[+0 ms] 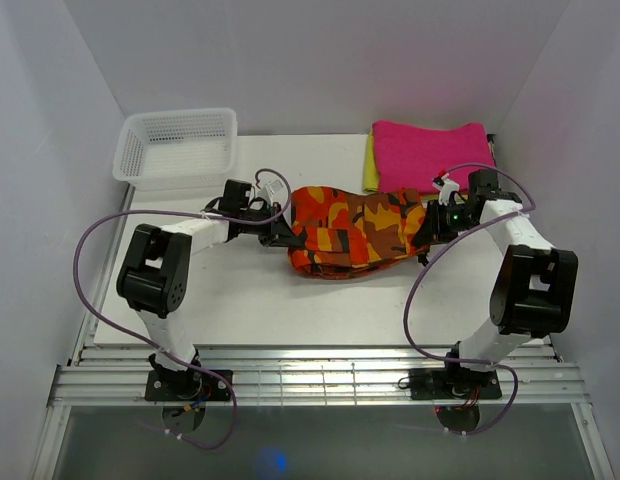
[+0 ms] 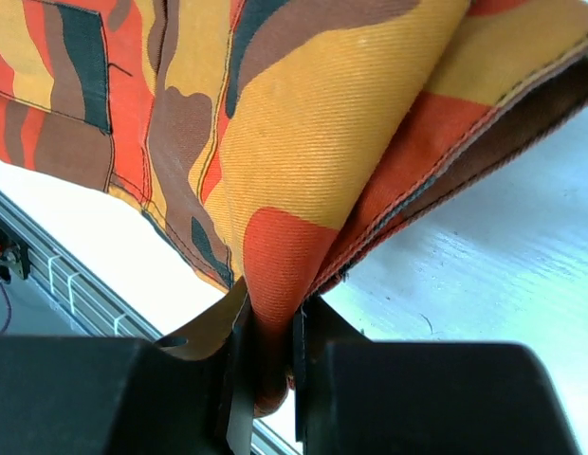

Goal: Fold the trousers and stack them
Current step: Neatly place the folded trousers to the corner

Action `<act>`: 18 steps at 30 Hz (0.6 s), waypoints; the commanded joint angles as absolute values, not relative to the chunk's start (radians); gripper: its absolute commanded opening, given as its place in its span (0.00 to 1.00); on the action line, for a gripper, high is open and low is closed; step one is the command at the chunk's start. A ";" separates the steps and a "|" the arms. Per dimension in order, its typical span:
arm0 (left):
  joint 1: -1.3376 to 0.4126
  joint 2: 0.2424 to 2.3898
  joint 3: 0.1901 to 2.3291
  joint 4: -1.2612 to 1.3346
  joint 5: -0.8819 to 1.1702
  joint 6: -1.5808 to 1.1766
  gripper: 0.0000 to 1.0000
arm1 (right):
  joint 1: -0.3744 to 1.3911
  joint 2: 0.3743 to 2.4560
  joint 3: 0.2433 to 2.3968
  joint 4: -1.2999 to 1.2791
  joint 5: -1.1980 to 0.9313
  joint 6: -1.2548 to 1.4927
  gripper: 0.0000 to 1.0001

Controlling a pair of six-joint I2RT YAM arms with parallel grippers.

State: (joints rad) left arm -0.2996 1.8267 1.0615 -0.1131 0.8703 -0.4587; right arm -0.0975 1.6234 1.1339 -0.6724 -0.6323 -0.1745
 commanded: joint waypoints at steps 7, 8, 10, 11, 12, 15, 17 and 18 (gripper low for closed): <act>-0.342 1.631 1.184 -0.077 0.851 -0.407 0.00 | -0.101 1.471 1.294 -0.680 -0.655 -0.236 0.08; -0.353 1.628 1.201 -0.068 0.842 -0.405 0.00 | -0.101 1.467 1.313 -0.677 -0.649 -0.235 0.08; -0.380 1.641 1.276 -0.054 0.810 -0.403 0.00 | -0.101 1.463 1.389 -0.667 -0.611 -0.239 0.08; -0.387 1.657 1.305 -0.025 0.799 -0.414 0.00 | -0.103 1.465 1.419 -0.660 -0.592 -0.241 0.08; -0.393 1.696 1.334 -0.009 0.793 -0.428 0.00 | -0.103 1.479 1.449 -0.652 -0.574 -0.242 0.08; -0.419 1.805 1.465 0.096 0.773 -0.462 0.00 | -0.115 1.520 1.566 -0.615 -0.512 -0.232 0.08; -0.440 1.863 1.566 0.158 0.747 -0.469 0.00 | -0.141 1.548 1.617 -0.574 -0.465 -0.210 0.08; -0.448 1.897 1.607 0.173 0.739 -0.471 0.00 | -0.152 1.572 1.655 -0.554 -0.453 -0.203 0.08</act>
